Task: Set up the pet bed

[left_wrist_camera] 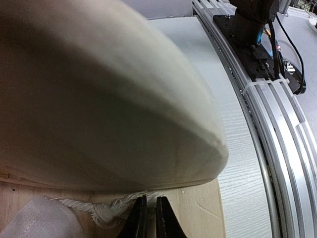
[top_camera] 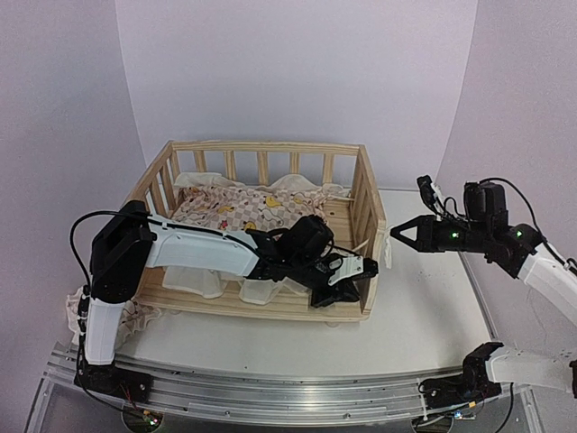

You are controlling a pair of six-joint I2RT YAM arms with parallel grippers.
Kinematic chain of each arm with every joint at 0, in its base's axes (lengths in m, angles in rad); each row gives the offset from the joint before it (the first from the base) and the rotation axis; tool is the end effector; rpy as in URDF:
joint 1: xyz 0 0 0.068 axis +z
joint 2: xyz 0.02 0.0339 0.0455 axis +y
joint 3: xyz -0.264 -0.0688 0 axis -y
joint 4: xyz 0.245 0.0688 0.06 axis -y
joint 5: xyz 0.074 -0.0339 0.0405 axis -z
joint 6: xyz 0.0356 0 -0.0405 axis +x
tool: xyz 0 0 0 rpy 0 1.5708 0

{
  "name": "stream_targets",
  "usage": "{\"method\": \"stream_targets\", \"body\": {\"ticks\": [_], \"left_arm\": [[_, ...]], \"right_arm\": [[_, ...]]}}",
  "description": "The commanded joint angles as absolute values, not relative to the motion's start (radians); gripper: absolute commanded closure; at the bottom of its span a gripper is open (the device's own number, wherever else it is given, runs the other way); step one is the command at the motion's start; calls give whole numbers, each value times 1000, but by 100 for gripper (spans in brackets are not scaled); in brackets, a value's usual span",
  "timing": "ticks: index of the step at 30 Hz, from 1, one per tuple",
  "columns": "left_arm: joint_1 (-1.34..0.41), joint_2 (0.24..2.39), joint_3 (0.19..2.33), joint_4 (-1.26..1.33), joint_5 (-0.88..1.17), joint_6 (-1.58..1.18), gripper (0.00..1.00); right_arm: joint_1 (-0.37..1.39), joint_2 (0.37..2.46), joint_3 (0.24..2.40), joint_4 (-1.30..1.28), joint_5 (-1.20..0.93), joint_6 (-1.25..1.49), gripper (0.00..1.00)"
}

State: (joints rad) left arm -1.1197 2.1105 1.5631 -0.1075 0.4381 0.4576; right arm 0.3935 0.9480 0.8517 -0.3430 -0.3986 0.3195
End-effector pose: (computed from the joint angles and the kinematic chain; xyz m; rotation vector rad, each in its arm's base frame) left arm 0.1958 -0.4389 0.1990 1.7887 1.4255 -0.8429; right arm 0.1908 0.0942 0.3187 -0.3404 2.0496 0.8468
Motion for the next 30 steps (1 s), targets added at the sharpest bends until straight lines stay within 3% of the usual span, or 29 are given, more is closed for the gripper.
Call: {"method": "stream_targets", "body": {"ticks": [1,10,26,30], "left_arm": [[-1114,2135,1563,-152,354,482,99],[-1082,2084,1524,-82,258,539,100],[-1042,1780,1265,-186,455,689,100],[-1047,1805,1293,-148,419,668,100]], "right_arm": [[394,933,853,-310,-398,324,100],[394,926,856,-310,-404,322,100],[394,932,856,-310,-405,322,100],[394,940,858,-309,-401,324,100]]}}
